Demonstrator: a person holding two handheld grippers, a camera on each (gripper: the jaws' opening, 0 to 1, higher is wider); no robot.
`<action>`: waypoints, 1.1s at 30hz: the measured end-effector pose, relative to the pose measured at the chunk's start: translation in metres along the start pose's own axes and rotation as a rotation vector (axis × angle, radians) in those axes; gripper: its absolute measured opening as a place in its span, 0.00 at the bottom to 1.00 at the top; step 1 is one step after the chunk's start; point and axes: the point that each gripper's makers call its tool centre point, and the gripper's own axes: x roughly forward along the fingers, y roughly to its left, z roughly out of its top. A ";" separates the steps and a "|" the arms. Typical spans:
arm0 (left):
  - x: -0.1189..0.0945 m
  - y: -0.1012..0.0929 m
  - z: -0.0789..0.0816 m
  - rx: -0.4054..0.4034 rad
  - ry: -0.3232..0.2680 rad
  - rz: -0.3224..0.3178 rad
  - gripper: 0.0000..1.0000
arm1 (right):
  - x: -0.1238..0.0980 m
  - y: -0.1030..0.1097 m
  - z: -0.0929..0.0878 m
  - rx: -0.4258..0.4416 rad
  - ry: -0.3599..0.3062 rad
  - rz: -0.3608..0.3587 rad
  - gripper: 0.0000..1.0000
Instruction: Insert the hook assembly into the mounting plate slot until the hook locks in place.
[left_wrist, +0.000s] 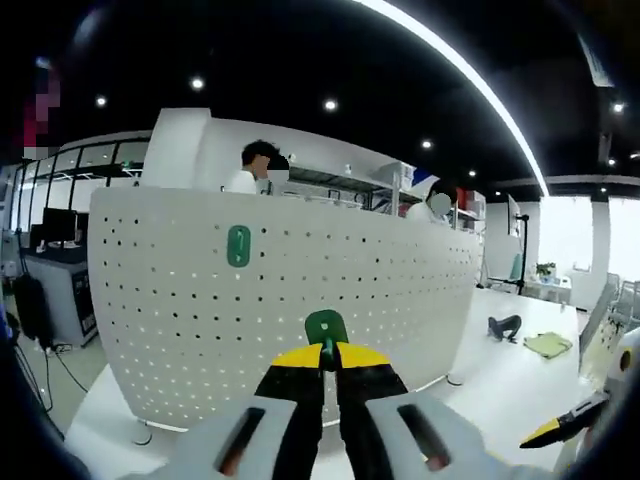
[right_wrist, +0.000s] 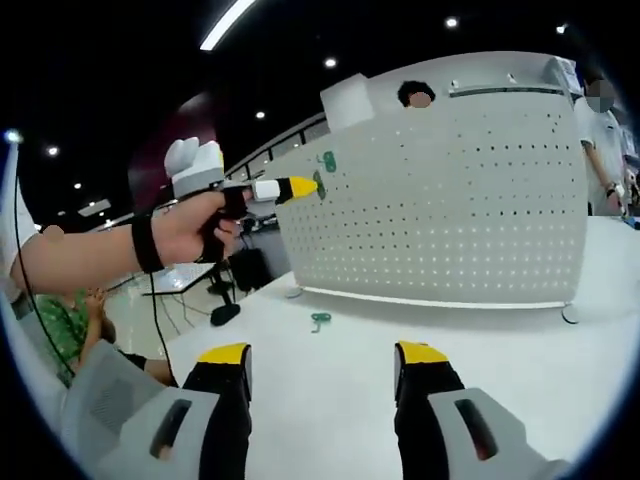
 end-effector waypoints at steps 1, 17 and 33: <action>0.001 0.000 0.001 0.007 0.003 0.004 0.03 | 0.000 0.001 0.000 0.003 -0.002 0.002 0.58; 0.023 0.016 0.027 0.116 0.012 0.105 0.03 | -0.008 -0.002 0.000 0.003 -0.001 -0.008 0.56; 0.043 0.027 0.030 0.168 0.066 0.180 0.03 | -0.012 0.001 -0.006 0.008 0.006 -0.004 0.56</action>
